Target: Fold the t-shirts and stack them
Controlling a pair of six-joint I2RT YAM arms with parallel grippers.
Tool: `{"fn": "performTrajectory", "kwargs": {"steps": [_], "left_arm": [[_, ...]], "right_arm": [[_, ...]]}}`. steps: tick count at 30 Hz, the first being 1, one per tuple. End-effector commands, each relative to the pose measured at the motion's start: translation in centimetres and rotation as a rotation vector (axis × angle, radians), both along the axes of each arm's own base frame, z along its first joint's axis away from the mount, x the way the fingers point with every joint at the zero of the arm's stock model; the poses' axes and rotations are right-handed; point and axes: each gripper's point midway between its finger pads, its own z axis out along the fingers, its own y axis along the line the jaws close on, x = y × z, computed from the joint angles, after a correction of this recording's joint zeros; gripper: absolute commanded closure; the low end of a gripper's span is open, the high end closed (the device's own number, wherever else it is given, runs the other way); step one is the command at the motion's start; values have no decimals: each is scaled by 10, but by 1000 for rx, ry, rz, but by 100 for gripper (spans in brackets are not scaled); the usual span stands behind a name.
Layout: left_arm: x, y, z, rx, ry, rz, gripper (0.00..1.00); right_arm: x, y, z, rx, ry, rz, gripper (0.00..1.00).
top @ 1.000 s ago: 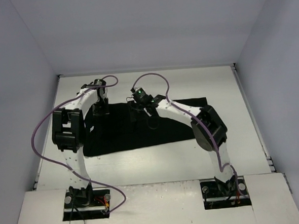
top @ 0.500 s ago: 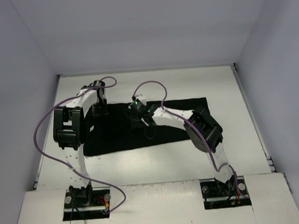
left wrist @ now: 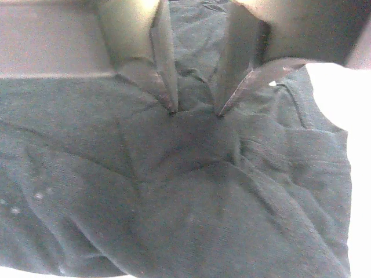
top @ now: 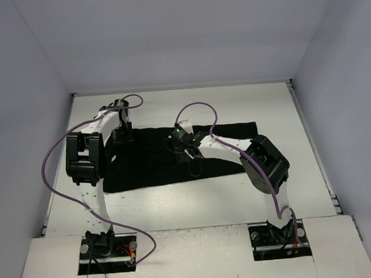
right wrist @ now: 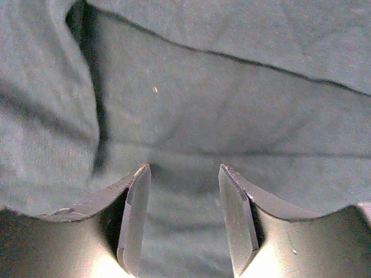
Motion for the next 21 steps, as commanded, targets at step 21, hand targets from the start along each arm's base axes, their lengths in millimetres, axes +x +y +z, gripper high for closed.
{"fn": "performTrajectory", "kwargs": {"steps": [21], "left_arm": [[8,-34,21,-67,-83,125,47]], "right_arm": [[97,-217,-14,-119,62,-334,49]]}}
